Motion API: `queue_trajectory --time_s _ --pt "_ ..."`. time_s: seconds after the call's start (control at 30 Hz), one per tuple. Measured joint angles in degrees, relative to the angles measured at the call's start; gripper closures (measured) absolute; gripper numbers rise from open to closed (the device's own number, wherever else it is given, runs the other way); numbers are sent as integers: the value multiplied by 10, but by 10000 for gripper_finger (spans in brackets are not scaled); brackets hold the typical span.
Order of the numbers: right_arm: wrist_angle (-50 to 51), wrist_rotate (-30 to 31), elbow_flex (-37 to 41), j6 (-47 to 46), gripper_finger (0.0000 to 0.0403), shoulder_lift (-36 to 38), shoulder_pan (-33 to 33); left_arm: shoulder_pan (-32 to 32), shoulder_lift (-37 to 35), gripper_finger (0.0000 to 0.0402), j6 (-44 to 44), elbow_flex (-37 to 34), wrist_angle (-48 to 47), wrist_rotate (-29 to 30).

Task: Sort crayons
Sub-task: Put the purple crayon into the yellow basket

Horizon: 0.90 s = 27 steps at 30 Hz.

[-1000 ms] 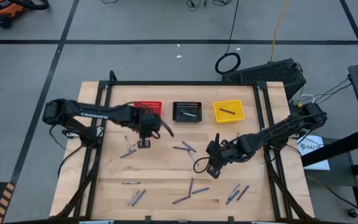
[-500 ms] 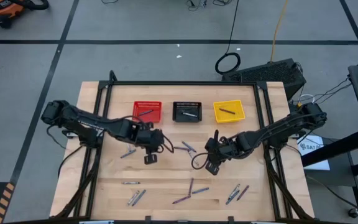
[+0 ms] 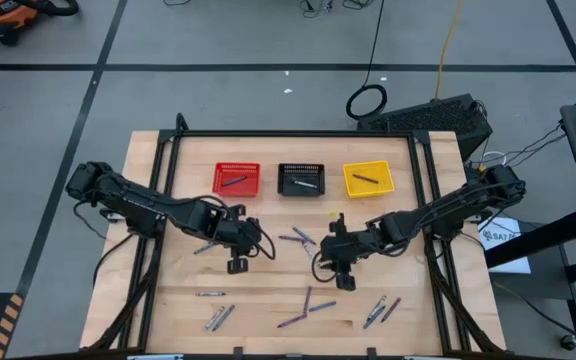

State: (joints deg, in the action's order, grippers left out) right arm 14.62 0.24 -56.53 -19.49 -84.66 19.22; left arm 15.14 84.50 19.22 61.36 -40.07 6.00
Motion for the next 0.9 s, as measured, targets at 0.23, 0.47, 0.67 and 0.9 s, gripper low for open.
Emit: queue_trajectory --time_s 0.23,0.47,0.67,0.9 --pt "-53 -46 0 162 332 -29 0 0 0 320 0 0 0 0" --pt "-86 -64 0 318 332 -82 0 0 0 320 0 0 0 0" --pt "-151 -66 0 394 332 -120 0 0 0 320 0 0 0 0" --pt "-180 -139 0 406 332 -162 3 0 0 320 0 0 0 0"
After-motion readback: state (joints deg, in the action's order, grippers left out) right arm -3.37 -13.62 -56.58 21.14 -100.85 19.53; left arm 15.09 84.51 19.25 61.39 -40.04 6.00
